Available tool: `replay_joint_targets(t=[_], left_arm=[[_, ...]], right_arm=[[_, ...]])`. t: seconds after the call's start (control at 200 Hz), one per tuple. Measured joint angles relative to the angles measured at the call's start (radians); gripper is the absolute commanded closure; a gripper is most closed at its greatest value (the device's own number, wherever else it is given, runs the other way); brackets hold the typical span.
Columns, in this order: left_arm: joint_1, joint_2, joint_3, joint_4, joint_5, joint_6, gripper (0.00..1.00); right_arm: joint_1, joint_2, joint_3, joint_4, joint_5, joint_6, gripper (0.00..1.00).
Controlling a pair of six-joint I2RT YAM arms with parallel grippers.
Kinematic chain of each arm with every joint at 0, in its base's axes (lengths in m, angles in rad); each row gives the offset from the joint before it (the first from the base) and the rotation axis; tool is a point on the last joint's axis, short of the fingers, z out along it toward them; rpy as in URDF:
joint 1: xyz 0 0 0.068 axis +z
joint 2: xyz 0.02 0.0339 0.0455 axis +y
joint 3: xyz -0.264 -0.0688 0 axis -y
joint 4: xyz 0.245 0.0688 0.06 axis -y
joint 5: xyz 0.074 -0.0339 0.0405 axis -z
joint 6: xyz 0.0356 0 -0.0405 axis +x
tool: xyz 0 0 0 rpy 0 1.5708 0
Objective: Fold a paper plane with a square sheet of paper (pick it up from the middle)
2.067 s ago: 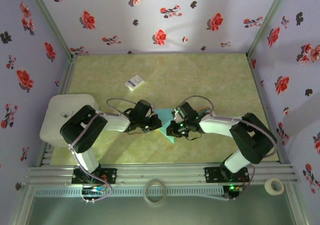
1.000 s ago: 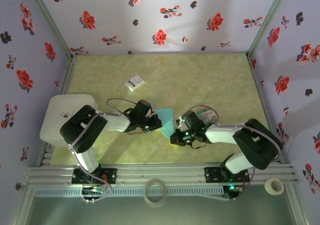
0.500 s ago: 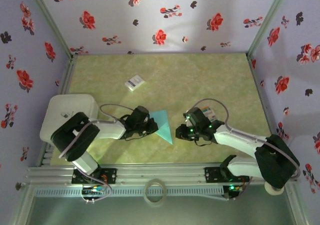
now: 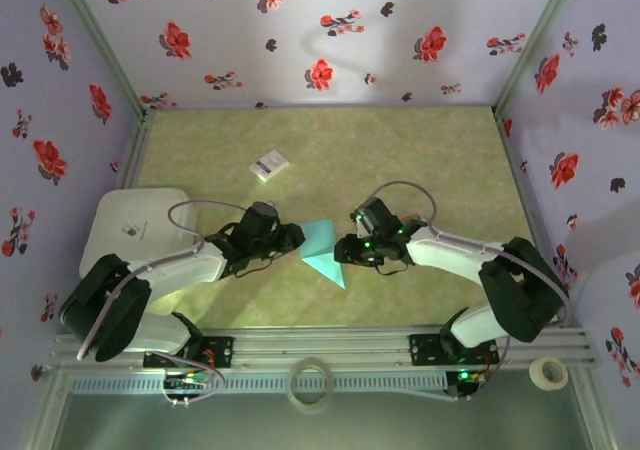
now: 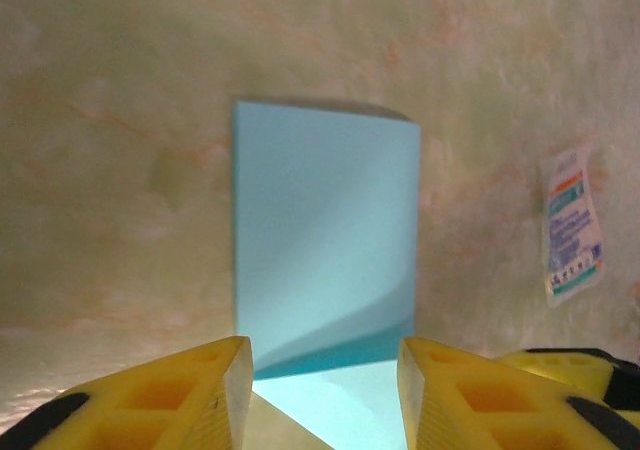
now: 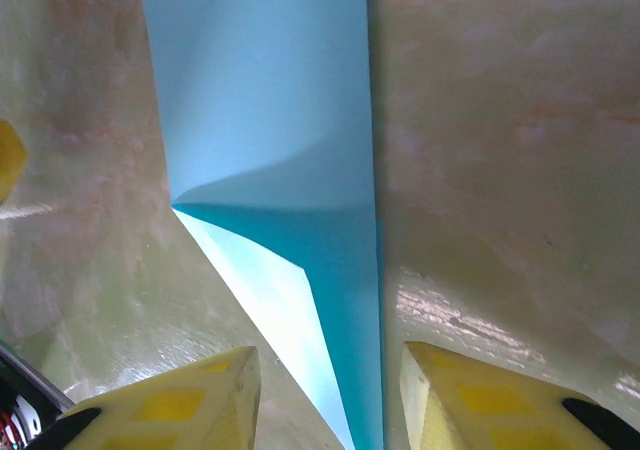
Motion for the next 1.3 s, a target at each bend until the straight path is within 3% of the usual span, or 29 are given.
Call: replay_joint_targets(t=[0.51,0.73,0.955,1.3], left_arm=[[0.073,0.103,-0.008,0.074,0.2,0.021,0.57],[0.088,0.115,-0.01,0.106,0.233,0.018,0.54],[0.094,0.124,-0.01,0.117,0.249,0.012,0.41],[0.098,0.191,-0.003,0.153,0.285,0.006,0.4]], right_arm=[[-0.001,0.092,0.035,0.025,-0.046,-0.036,0.89],[-0.01,0.075,0.034,0.031,-0.056,-0.036,0.92],[-0.026,0.047,0.013,0.064,-0.078,-0.035,0.91],[-0.052,0.008,-0.04,0.111,-0.1,-0.032,0.91]])
